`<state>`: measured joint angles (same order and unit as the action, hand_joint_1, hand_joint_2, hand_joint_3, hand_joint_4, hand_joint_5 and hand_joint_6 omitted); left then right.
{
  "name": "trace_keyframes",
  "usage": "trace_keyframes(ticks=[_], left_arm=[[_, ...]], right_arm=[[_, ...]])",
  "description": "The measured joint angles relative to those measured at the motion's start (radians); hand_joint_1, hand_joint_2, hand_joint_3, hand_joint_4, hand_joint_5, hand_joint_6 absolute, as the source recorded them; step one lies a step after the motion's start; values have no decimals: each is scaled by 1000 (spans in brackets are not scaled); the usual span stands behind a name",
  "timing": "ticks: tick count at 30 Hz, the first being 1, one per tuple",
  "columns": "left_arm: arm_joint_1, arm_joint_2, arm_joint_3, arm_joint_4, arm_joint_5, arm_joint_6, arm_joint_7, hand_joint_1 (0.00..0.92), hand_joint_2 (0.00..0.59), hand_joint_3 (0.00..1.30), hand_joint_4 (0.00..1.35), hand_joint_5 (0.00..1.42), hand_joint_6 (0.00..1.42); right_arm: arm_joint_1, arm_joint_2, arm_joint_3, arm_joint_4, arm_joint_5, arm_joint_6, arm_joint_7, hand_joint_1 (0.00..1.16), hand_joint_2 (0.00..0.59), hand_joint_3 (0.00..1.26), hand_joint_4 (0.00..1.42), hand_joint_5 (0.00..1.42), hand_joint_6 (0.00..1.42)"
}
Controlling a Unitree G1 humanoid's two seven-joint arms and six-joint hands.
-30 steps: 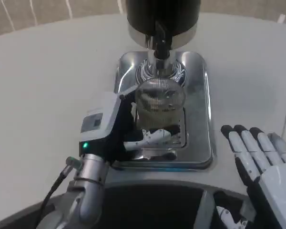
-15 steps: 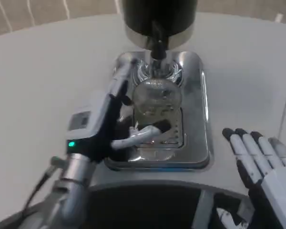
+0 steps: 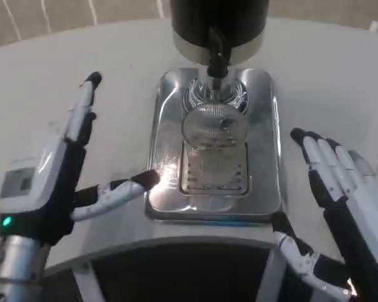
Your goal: Grasp the cup under the faucet to collect the drink, then remove the cup.
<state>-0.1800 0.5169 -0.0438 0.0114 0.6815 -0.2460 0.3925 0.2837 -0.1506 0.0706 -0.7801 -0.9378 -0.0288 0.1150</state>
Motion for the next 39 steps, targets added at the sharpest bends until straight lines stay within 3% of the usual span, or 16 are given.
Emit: trace_keyframes(ticks=[3,7,10,15,17,25,28,39], left_arm=[[82,33,3,-97,83,45,-53,0,58,0,0,22,88],[183,35,0,-218,156,110,-134,0,74,0,0,0,21],[229,33,-4,-246,162,152,-186,0,77,0,0,0,1],[297,14,-16,-288,200,172,-206,0,81,0,0,0,0],[312,-6,-17,-307,201,188,-206,0,81,0,0,0,0],[330,-26,-30,-314,206,194,-217,0,88,0,0,0,0],[330,-26,-31,-314,203,195,-234,0,89,0,0,0,0],[334,-36,-32,-322,187,183,-242,0,95,0,0,0,5]], right_arm=[[-30,29,13,1,37,31,6,517,534,0,0,0,0],[-98,72,36,25,102,68,11,514,533,0,0,0,0],[-160,79,50,41,151,83,34,512,534,0,0,0,0],[-282,86,54,66,248,124,75,518,537,0,0,0,0],[-349,107,53,85,335,171,100,521,539,0,0,0,0],[-447,123,60,106,470,223,108,569,542,0,0,0,0],[-455,129,69,110,492,229,97,574,541,0,0,0,0],[-609,188,126,211,529,237,34,580,532,0,0,0,0]])
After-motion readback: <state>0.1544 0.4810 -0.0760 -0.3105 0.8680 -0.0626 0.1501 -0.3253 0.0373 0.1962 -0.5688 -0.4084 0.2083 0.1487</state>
